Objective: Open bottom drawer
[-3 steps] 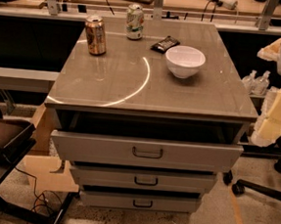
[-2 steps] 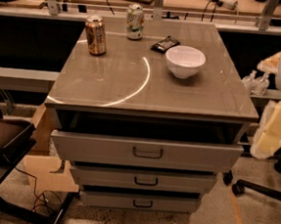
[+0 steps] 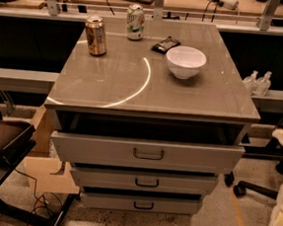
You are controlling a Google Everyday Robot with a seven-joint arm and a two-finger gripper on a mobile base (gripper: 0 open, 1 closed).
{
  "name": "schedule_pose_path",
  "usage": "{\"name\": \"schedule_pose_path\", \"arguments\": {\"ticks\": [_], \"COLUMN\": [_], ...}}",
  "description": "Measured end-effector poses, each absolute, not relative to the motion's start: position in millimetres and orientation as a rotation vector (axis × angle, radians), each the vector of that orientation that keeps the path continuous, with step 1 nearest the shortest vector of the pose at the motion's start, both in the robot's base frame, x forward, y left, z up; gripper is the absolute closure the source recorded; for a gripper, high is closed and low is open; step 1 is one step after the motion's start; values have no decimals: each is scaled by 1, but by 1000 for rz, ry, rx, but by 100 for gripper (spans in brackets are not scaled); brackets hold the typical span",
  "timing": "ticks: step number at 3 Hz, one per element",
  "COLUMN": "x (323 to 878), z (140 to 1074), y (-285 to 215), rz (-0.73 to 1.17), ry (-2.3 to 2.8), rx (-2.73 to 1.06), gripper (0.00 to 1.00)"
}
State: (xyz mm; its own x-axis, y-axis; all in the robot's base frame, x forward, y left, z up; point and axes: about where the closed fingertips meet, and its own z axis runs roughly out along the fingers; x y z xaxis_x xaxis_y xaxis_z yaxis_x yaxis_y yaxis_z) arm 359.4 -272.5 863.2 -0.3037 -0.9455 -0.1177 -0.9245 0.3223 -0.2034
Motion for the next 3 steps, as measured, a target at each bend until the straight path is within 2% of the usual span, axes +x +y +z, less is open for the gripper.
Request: {"name": "schedule_pose_path", "arguments": {"ticks": [1,3], "x": [326,292], "z": [799,695], "y": [-279,-249], "rz": [-131,-23], "ry": [2398,2341], "rx": [-1748,-1754], "gripper": [0,0]}}
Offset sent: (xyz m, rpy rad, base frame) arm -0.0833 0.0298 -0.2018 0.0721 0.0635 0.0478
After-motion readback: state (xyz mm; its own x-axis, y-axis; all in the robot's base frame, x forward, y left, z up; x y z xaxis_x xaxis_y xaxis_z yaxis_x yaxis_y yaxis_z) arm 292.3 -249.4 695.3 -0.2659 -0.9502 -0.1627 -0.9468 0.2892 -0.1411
